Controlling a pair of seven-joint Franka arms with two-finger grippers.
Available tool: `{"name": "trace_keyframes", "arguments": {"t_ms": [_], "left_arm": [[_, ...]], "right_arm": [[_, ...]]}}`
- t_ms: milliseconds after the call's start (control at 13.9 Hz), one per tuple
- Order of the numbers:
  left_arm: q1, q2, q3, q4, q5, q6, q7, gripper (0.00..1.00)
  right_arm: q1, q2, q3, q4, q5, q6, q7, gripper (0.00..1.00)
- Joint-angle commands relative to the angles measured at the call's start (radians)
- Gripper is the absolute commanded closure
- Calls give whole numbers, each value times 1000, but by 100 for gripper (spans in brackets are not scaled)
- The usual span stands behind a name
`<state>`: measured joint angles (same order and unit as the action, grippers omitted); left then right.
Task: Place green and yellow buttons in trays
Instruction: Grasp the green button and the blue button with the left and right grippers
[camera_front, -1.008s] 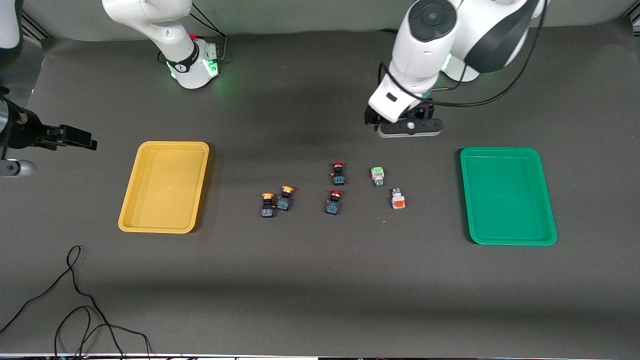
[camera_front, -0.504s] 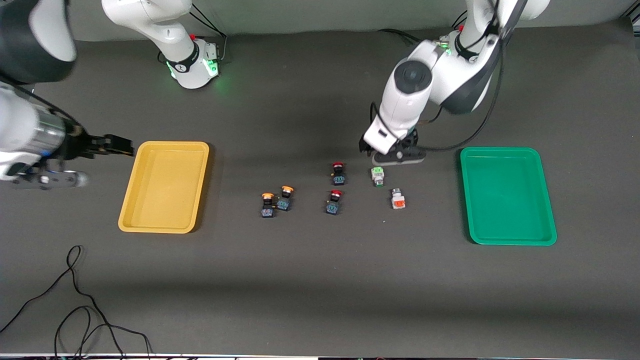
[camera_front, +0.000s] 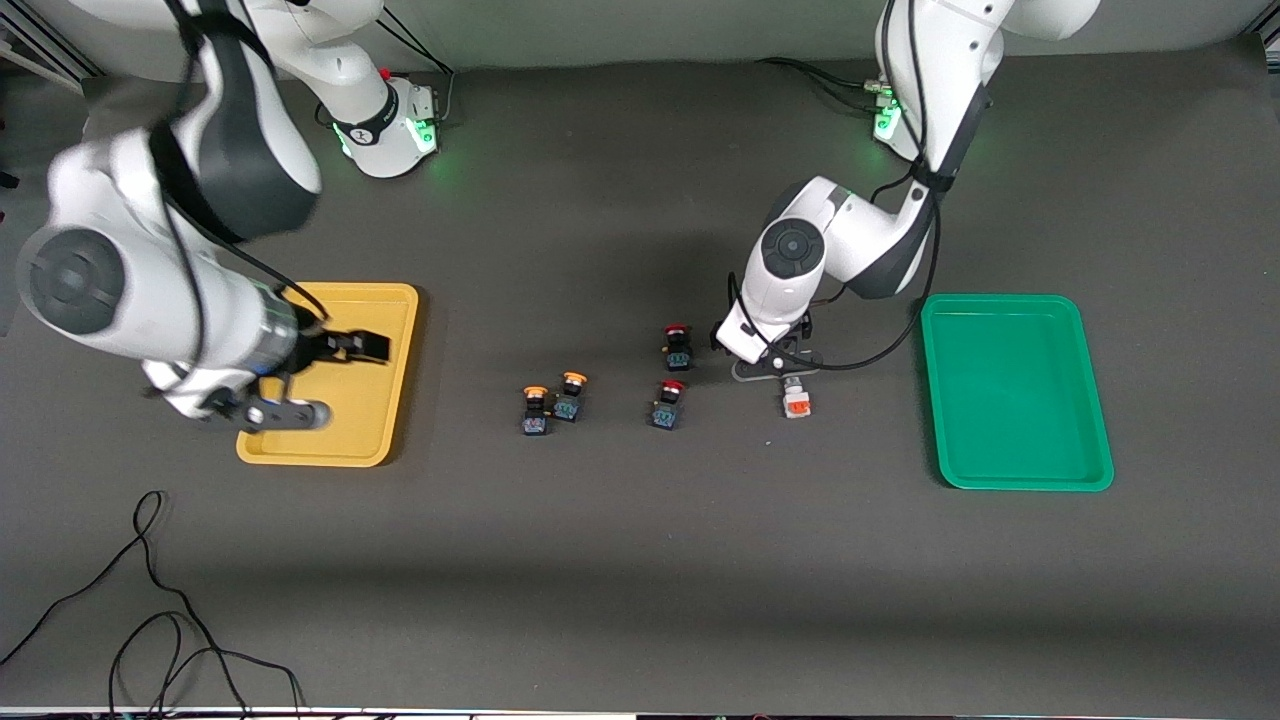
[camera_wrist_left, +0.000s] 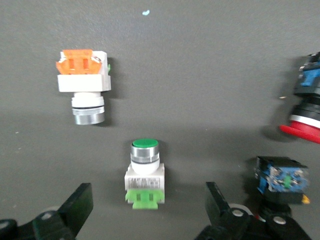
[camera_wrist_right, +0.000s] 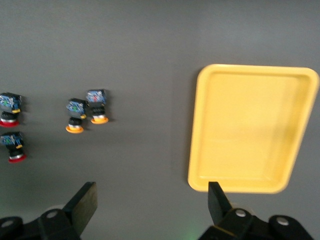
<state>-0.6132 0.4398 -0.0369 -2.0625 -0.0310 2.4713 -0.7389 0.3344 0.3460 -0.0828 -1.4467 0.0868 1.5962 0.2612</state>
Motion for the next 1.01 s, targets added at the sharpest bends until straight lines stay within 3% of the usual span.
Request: {"name": "trace_keyframes", "arguments": {"t_ms": [0, 144, 288, 576, 936], "left_arm": [[-11, 29, 8, -1, 2, 40, -20, 1], [-11, 46, 8, -4, 2, 46, -20, 4], [-13, 56, 8, -10, 2, 47, -22, 14], [-10, 43, 8, -11, 2, 29, -23, 63], [38, -93, 12, 16, -3, -122, -5, 69]], "right_arm": [[50, 103, -8, 35, 28, 74, 21, 2], [75, 158, -8, 29, 31, 134, 21, 2], [81, 186, -8, -4, 54, 217, 27, 1], [141, 221, -9, -142, 65, 444, 66, 1], [210, 313, -14, -162, 61, 571, 85, 1]]}}
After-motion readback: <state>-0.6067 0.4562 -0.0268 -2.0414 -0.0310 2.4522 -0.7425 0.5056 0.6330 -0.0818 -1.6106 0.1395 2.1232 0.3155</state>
